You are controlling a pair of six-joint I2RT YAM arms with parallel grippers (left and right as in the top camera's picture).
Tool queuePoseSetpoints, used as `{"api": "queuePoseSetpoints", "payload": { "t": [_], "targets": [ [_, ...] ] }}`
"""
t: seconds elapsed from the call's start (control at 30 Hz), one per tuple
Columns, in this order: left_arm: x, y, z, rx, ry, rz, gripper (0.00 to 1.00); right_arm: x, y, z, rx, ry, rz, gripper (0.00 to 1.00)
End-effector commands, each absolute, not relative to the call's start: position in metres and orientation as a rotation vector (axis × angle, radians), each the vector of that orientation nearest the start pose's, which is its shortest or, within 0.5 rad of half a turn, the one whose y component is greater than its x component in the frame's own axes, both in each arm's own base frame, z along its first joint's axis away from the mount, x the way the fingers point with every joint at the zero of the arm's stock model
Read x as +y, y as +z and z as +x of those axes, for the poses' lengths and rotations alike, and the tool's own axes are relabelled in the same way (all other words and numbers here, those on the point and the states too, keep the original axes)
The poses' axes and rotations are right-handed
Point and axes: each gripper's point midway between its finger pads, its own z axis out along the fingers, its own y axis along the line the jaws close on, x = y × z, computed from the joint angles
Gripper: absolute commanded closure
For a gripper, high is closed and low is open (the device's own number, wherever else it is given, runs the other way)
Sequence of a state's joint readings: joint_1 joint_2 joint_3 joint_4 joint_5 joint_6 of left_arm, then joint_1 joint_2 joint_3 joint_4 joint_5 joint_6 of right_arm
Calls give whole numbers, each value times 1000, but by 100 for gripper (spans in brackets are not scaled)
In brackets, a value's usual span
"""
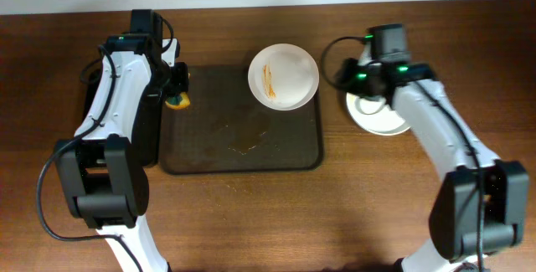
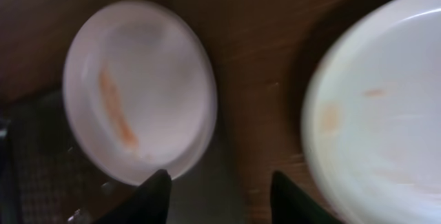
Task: Clean dirty plates on tray and stack at the side
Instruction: 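Move right gripper to the last white plate and grasp its rim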
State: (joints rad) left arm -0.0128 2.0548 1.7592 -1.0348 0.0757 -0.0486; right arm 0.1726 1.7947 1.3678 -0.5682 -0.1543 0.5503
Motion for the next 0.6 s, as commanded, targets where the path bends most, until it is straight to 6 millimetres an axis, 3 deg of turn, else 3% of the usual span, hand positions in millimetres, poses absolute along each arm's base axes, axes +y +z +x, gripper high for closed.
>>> {"api": "queuePoseSetpoints", "payload": {
  "t": [0.0, 0.1, 0.27, 0.57],
  "targets": [
    [-21, 90, 452, 2911, -142, -49, 99, 122, 85, 448, 2606, 389, 666, 61],
    [-21, 90, 452, 2911, -142, -49, 100, 135, 62, 444, 2641, 371, 723, 66],
    [-21, 91, 454, 2903, -142, -48, 100, 164, 45, 449, 2641, 401, 654, 67],
    [-22, 91, 454, 2901, -143, -46, 100, 178, 12, 440, 2707, 381, 662, 80]
  ]
}}
